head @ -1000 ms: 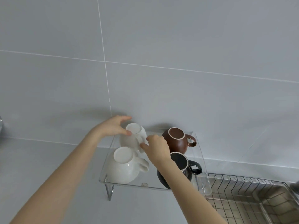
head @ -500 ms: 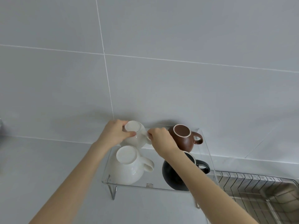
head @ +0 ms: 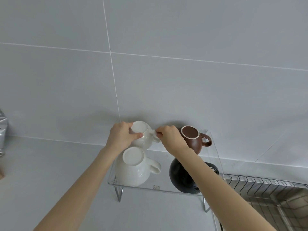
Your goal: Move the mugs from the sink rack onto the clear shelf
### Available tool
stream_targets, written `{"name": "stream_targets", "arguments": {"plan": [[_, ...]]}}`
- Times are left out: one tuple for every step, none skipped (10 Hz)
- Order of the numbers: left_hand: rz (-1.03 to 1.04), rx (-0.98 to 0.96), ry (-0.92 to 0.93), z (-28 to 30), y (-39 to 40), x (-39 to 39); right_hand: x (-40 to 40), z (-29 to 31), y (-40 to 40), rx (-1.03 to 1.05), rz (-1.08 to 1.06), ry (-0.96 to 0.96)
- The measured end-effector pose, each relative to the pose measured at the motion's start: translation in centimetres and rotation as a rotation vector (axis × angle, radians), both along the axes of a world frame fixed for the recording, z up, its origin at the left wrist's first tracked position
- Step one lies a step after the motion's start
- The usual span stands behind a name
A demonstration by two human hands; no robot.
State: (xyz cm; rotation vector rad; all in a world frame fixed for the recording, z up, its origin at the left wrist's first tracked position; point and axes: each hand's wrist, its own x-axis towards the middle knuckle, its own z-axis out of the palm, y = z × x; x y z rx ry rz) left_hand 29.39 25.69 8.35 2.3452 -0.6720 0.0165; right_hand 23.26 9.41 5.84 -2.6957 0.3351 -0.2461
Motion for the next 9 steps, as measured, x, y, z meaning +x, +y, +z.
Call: {"name": "stream_targets", "arguments": {"plan": [[0.004,0.007,0.019,0.0,0.0,0.1,0.0,-0.1,0.1,-0.016,0.002,0.001],[0.012,0.0,0.041,-0.1,-0.1,0.4,-0.1,0.0,0.2,-0.011,0.003,-0.004],[0.025,0.005,0.05,-0.1,-0.1,0.4,-0.2,0.1,0.3,-0.023,-0.006,-0.004],[0.027,0.006,0.053,0.0,-0.2,0.4,-0.3,0.2,0.4,-0.038,-0.025,0.009],[0.028,0.052,0.085,0.7,-0.2,0.4,-0.5,1.1,0.9,-0.057,-0.03,0.106],[0.015,0.159,0.115,1.8,-0.4,0.6,-1.5,2.2,1.3,-0.008,0.045,0.263],[0.021,0.291,0.058,2.6,-1.1,-1.1,-5.6,2.8,2.3,0.001,0.094,0.166],[-0.024,0.283,-0.06,2.5,-1.9,-4.1,-11.9,3.4,4.9,0.112,0.137,-0.124],[-0.137,0.267,-0.09,3.4,-2.3,-7.4,-20.0,4.8,8.6,0.327,0.24,-0.186]]}}
